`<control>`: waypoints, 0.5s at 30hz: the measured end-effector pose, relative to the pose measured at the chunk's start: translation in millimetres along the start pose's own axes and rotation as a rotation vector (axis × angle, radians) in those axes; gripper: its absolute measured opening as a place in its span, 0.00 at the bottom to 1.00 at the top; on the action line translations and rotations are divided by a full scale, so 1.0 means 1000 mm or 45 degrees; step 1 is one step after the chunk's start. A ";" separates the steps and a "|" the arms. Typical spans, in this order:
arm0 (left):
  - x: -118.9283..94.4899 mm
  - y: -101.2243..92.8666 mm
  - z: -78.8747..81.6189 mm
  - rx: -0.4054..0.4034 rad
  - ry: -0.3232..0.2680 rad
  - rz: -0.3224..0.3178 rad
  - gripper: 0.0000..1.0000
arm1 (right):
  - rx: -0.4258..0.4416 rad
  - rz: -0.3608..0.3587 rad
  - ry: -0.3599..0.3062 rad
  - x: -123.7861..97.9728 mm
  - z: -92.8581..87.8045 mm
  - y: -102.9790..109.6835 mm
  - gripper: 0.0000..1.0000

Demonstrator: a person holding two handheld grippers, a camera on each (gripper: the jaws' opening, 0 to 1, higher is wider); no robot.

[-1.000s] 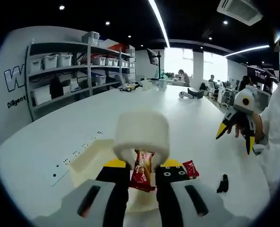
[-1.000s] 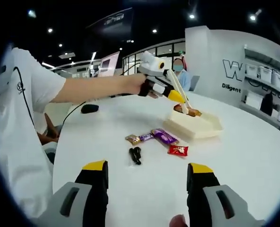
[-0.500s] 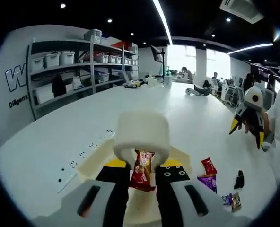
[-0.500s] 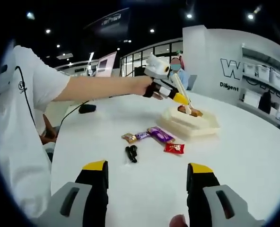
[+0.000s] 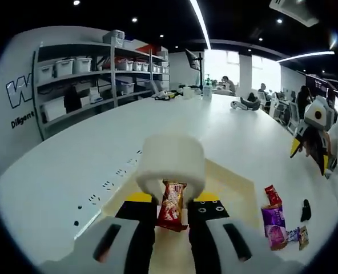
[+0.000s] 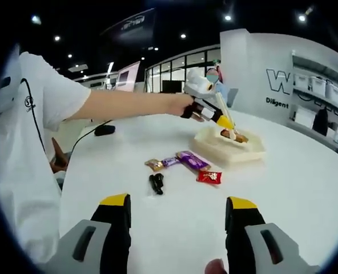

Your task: Place the target food into the container with the food tongs after gripping and lifting it, then release it inside without dropping or visibly crushing the food.

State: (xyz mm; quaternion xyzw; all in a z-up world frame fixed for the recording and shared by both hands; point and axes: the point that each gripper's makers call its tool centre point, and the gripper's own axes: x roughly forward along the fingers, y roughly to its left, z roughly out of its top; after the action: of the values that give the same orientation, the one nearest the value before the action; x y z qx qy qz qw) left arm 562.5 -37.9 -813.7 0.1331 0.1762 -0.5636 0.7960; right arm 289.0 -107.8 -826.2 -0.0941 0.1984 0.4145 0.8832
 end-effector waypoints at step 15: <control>0.007 0.014 -0.011 0.018 0.040 -0.012 0.21 | -0.005 -0.005 0.023 0.000 -0.002 -0.002 0.64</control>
State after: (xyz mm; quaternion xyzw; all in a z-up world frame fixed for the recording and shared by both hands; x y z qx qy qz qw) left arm 576.3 -34.2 -826.7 0.1468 0.1851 -0.5664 0.7896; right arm 289.7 -109.5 -827.9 -0.0999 0.2053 0.4124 0.8819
